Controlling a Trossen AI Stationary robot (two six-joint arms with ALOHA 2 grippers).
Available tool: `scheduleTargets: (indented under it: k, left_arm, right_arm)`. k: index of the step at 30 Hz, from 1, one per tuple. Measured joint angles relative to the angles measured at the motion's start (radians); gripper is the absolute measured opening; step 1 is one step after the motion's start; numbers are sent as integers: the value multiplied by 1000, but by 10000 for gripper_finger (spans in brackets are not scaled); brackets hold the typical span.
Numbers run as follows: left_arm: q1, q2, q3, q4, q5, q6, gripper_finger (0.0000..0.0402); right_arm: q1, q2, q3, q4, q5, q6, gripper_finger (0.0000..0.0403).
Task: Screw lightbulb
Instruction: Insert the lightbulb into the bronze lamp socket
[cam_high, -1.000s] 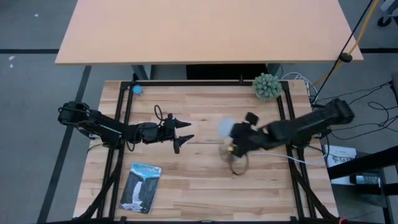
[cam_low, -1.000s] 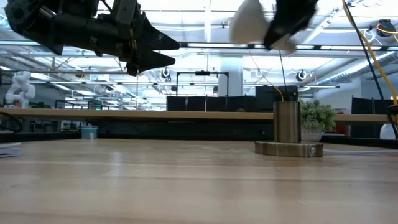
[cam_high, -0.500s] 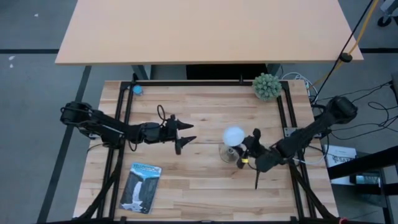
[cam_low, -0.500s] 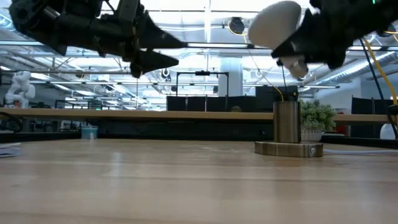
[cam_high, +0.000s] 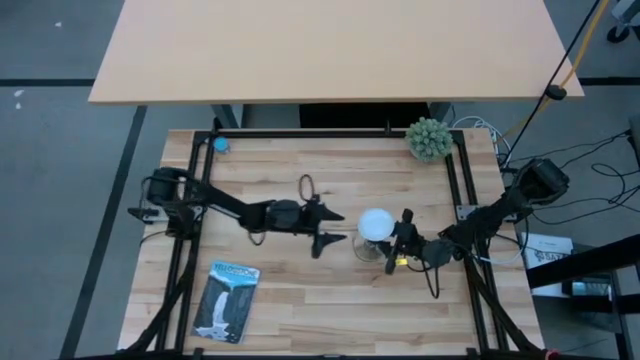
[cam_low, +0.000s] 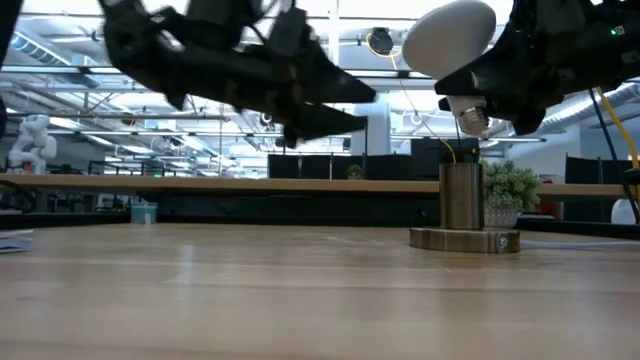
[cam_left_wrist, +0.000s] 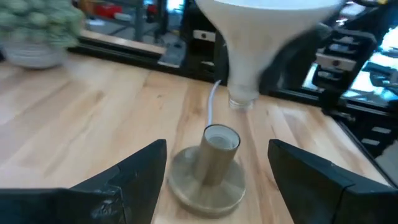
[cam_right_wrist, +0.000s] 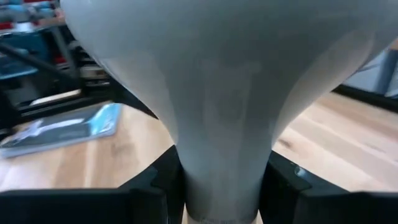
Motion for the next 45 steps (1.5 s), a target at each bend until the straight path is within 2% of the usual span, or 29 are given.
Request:
scheduleTargets:
  k: [6,11,17,23,29,37,42,45]
  left_arm:
    - [61,113,135,-3,134,-5,284]
    - [93,140,203,-44,262,52,284]
    - [102,139,258,-101,332,103,284]
    - [102,138,269,-114,329,126,284]
    - [102,138,268,-116,321,136,284]
    - [107,138,268,-117,314,156,284]
    - [105,138,268,-117,311,156,284]
    - [106,138,268,-116,307,155,284]
  right_arm:
    - [0,1,0,0,-27,9,136]
    - [0,1,1,1,-27,14,136]
    - [-19,1,2,-13,-31,15,136]
    - [-38,1,2,-54,-109,68,139]
    - [-42,1,2,-127,-110,109,162]
    - [-72,1,2,-129,-114,96,152]
    - [-99,1,2,-131,-216,146,166]
    - [-112,1,2,-142,-235,152,172]
